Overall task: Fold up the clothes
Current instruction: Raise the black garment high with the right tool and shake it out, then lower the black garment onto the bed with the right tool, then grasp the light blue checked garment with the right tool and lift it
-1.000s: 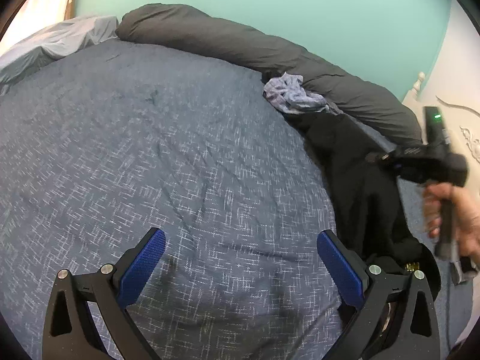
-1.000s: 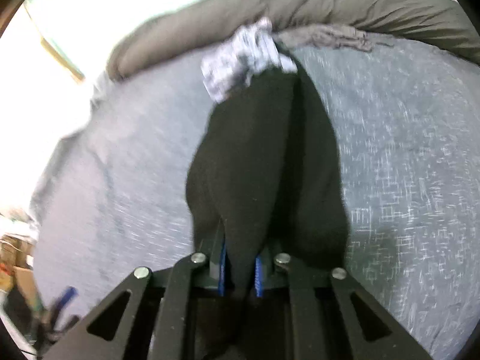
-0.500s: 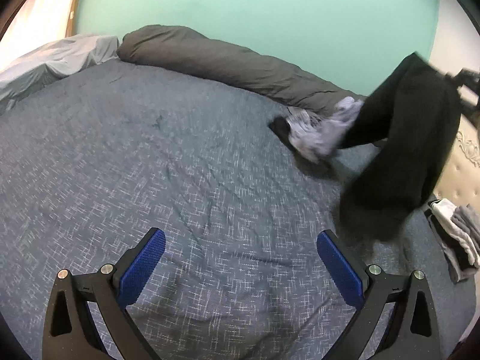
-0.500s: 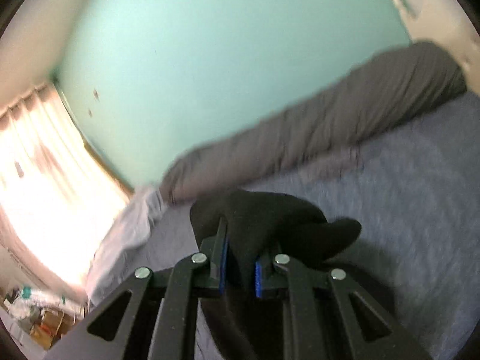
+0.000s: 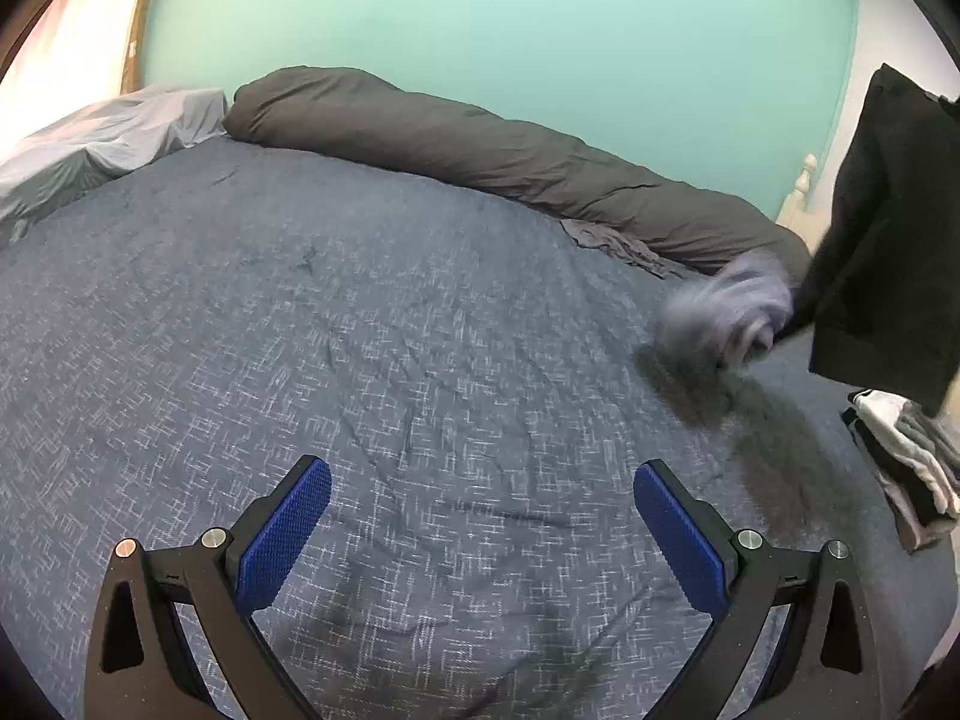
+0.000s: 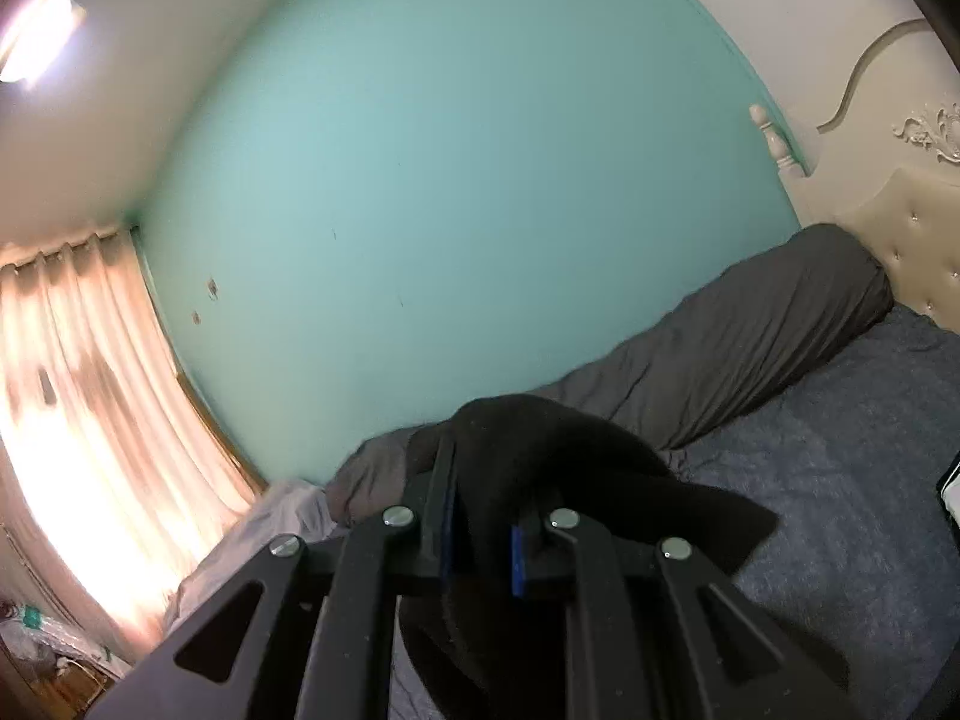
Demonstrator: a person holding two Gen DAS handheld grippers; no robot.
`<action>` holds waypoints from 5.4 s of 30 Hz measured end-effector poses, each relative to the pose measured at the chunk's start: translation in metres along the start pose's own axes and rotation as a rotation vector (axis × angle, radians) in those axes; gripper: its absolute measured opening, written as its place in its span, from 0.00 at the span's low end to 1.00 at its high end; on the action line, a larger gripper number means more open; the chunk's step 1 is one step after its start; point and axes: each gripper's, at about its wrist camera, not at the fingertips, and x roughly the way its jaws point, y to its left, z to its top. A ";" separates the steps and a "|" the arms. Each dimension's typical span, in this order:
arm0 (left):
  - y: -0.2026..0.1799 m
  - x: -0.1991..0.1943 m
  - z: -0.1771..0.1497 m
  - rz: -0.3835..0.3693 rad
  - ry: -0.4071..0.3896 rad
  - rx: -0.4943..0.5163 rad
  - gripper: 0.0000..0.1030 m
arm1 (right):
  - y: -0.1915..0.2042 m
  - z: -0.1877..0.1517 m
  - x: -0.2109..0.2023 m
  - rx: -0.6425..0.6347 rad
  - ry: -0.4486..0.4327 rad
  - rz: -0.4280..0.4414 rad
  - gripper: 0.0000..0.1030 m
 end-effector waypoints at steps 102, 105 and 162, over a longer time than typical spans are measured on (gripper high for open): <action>-0.113 0.070 -0.064 -0.107 0.320 0.146 1.00 | -0.195 -0.341 -0.049 0.305 0.305 -0.249 0.80; -0.108 0.068 -0.058 -0.093 0.301 0.143 1.00 | -0.190 -0.340 -0.046 0.285 0.300 -0.224 0.80; -0.037 0.063 -0.004 -0.035 0.223 -0.004 1.00 | -0.070 -0.250 0.162 -0.404 0.710 -0.321 0.61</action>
